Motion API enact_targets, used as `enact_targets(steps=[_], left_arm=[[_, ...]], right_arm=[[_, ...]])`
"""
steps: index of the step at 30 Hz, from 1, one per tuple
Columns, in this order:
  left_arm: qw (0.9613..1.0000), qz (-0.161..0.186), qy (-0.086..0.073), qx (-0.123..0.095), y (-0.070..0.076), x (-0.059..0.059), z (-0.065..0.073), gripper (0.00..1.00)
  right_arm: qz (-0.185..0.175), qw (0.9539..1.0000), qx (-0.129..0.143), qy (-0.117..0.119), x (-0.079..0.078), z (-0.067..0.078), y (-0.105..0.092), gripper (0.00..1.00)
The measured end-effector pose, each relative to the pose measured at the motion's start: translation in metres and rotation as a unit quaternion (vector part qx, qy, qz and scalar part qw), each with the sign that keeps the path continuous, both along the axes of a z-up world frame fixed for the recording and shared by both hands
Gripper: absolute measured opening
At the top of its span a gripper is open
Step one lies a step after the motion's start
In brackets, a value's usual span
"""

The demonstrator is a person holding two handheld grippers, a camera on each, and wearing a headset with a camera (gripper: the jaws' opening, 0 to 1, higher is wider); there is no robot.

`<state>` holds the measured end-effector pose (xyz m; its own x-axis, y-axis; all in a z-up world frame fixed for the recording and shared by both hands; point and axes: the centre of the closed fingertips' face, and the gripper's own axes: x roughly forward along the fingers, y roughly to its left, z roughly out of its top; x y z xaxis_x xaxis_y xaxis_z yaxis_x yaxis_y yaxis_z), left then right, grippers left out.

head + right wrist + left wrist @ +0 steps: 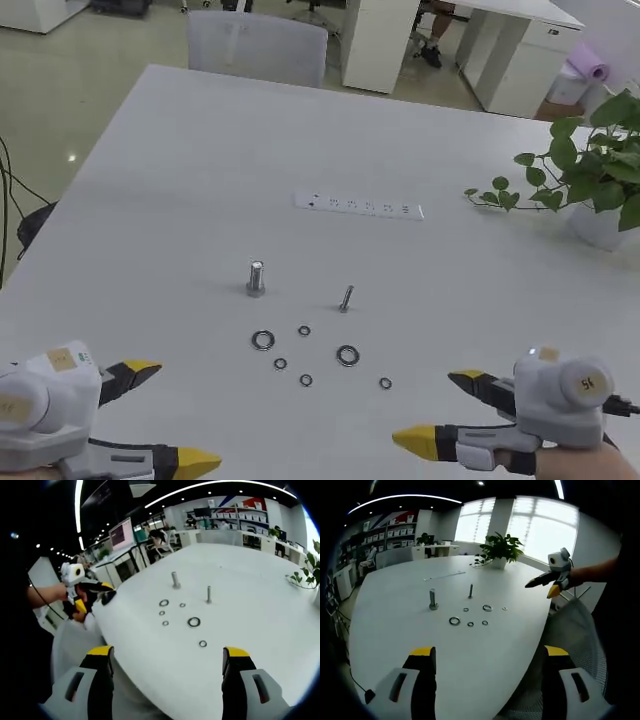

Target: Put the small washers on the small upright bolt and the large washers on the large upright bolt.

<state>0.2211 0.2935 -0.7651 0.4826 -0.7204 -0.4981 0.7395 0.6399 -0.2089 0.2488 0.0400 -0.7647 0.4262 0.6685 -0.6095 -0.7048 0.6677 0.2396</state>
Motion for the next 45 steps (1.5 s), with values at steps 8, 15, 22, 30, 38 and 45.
enact_targets(steps=[8, 15, 22, 30, 38, 45], left_arm=[[0.9999, 0.014, 0.003, 0.006, 0.002, 0.005, 0.001, 0.88], [0.9997, 0.020, 0.014, 0.010, -0.003, 0.004, -0.002, 0.86], [0.9995, 0.026, 0.015, 0.005, -0.004, 0.007, 0.005, 0.84], [0.9991, 0.036, 0.018, 0.015, -0.003, 0.007, 0.007, 0.81], [0.9990, 0.036, 0.019, 0.017, -0.007, 0.007, 0.007, 0.83], [0.9989, 0.036, 0.018, 0.025, -0.003, 0.009, 0.005, 0.84]], right_arm=[[0.008, 1.0000, 0.003, 0.001, 0.012, -0.001, 0.003, 0.89], [0.034, 0.9994, -0.005, 0.008, 0.026, -0.009, 0.007, 0.87], [0.051, 0.9985, -0.016, 0.008, 0.046, -0.011, 0.014, 0.83], [0.071, 0.9971, -0.025, 0.013, 0.061, -0.016, 0.023, 0.79], [0.097, 0.9936, -0.057, 0.013, 0.073, -0.030, 0.027, 0.77], [0.123, 0.9884, -0.088, 0.010, 0.084, -0.034, 0.033, 0.71]])
